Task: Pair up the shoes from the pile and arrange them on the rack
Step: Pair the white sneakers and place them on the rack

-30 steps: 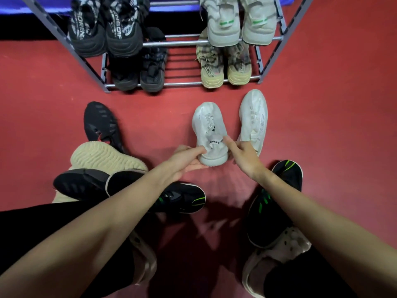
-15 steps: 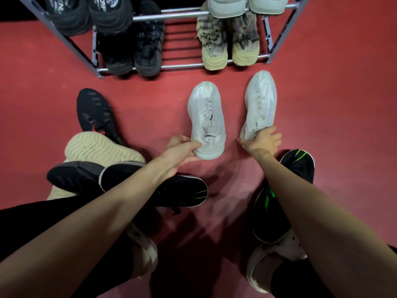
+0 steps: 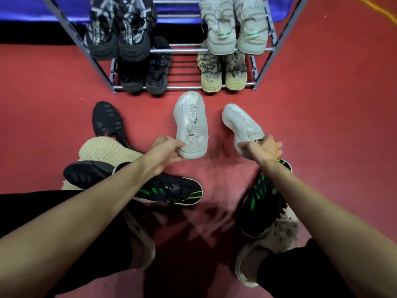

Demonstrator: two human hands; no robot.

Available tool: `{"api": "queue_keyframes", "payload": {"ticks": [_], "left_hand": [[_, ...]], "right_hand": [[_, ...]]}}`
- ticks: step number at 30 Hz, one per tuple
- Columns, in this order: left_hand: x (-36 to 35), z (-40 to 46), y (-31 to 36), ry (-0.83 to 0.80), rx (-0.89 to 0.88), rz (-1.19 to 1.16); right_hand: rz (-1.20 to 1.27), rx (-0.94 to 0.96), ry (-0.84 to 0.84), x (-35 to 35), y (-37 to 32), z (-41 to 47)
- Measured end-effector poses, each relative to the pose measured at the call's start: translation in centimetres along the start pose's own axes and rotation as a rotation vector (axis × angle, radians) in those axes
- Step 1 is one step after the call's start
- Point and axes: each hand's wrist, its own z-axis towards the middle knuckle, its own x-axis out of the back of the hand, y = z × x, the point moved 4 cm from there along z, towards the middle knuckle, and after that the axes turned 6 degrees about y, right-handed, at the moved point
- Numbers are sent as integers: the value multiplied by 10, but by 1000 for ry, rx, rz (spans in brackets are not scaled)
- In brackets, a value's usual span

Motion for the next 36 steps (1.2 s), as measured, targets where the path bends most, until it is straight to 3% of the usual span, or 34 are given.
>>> {"api": "queue_keyframes", "payload": {"ticks": [7,11,19,24,36], "left_hand": [[28,-70,63,-34,-171,-29],[54,-95,91,-75,-262,-31],[122,-126,147,21,-409,-72],[157,-110,188,132,-447,-103],[190,-10,281,221,-468,-245]], "right_hand": [[97,291,75,61,-51,-71],[164,391,115,77,-80,-105],[309,511,165,86,-142,-149],[331,531,150,69,-199,-149],[345,570,186,-1,-344,-106]]}}
